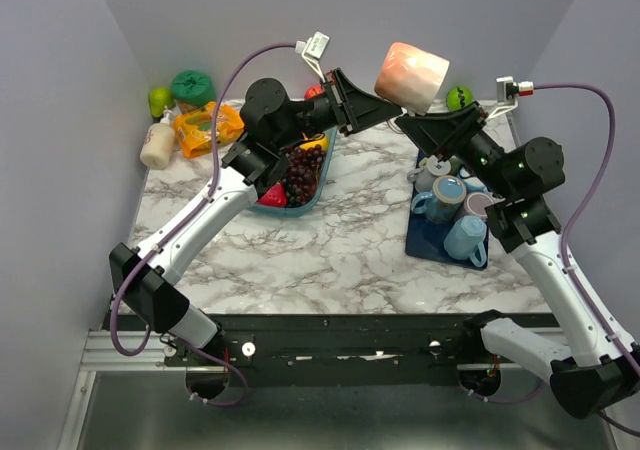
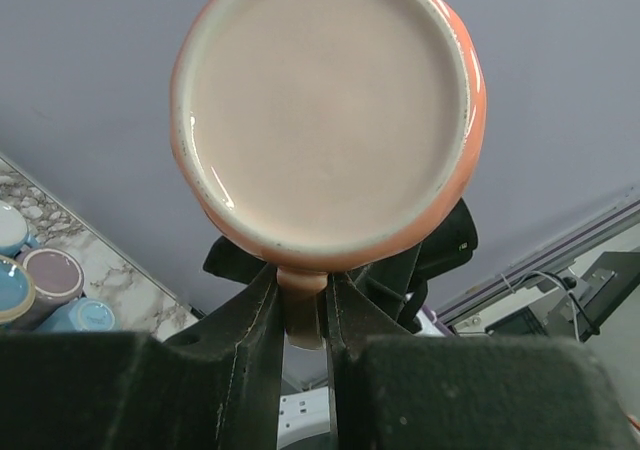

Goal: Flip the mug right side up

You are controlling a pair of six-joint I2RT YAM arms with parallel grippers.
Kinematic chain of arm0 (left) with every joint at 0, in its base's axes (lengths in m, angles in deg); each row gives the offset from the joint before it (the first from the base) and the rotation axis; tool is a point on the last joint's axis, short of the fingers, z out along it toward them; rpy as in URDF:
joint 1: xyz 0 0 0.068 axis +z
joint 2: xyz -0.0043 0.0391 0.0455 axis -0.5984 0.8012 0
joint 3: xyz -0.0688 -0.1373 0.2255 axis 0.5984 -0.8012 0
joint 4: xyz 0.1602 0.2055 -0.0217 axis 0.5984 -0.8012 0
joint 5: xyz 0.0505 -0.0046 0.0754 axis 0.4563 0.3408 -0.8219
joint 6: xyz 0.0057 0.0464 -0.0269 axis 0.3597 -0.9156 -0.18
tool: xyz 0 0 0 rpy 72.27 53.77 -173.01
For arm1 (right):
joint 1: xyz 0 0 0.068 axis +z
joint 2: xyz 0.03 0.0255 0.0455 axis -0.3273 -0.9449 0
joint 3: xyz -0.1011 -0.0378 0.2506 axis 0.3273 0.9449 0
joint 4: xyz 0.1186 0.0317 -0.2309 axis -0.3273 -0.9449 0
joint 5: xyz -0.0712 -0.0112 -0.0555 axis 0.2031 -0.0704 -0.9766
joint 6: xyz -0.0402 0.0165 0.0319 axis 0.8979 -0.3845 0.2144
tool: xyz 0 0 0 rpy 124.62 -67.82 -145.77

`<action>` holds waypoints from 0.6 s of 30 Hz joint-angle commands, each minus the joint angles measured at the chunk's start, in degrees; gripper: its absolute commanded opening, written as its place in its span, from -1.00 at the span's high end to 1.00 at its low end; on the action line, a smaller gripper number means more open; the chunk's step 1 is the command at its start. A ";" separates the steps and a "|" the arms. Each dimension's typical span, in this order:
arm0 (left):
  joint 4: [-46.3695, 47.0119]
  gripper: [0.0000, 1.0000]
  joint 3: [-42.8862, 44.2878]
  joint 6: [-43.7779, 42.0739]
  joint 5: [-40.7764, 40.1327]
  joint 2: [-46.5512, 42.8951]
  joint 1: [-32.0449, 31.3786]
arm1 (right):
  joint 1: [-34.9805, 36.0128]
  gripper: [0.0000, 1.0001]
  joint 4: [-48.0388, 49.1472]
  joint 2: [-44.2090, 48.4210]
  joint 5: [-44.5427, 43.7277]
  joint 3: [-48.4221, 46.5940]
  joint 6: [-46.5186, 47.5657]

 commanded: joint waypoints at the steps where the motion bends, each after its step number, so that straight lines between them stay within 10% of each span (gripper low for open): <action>1: 8.61 1.00 -0.34 -0.18 1.70 -1.68 -1.13 | 0.42 -0.17 4.80 -0.60 -2.00 0.84 -3.36; 13: 10.46 1.00 -3.77 -5.11 0.82 -3.18 -2.37 | 0.51 0.99 6.12 -1.83 -0.59 1.19 -6.62; 18: 9.94 0.99 -4.03 -5.90 1.17 -3.61 -2.37 | 0.51 0.99 4.63 -0.25 -2.43 1.81 -4.43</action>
